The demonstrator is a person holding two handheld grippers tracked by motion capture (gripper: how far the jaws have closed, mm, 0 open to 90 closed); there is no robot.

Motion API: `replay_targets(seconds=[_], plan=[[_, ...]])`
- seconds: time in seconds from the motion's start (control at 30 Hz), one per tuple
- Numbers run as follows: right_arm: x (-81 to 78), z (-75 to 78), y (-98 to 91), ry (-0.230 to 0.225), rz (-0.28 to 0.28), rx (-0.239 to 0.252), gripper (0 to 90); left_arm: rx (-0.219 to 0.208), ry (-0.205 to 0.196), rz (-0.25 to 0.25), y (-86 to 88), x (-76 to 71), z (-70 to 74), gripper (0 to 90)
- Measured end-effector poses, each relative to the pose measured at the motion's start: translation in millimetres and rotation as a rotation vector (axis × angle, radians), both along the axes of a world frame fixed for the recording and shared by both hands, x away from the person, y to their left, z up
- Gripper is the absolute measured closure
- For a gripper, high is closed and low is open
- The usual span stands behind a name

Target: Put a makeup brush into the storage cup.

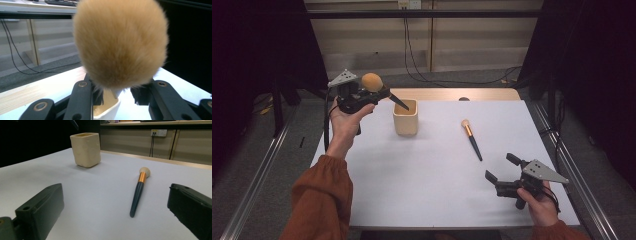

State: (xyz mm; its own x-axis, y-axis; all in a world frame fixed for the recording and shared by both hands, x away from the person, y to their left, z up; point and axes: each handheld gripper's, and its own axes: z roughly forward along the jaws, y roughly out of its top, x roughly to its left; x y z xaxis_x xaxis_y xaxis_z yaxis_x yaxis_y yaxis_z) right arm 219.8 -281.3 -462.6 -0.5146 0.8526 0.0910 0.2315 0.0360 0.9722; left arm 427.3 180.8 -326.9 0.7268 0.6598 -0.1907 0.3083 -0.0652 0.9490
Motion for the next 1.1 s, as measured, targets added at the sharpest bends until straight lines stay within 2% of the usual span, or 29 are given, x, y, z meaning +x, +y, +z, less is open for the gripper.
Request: replay_targets(seconds=[0.43,0.73,1.1], plan=[[0.4,-1.4,-0.5,0.011,-0.005,0.005,0.4,0.067,0.024,0.023,-10.5,14.3,-20.4,66.5],[-0.2,-1.8,0.0,0.01,0.005,-0.001,0.3,0.08,0.034,0.019,-15.3,13.8,-31.6,66.5],[0.3,-2.2,-0.7,0.013,0.004,0.002,0.1,0.118,0.045,0.018,-19.2,15.2,-43.0,66.4]])
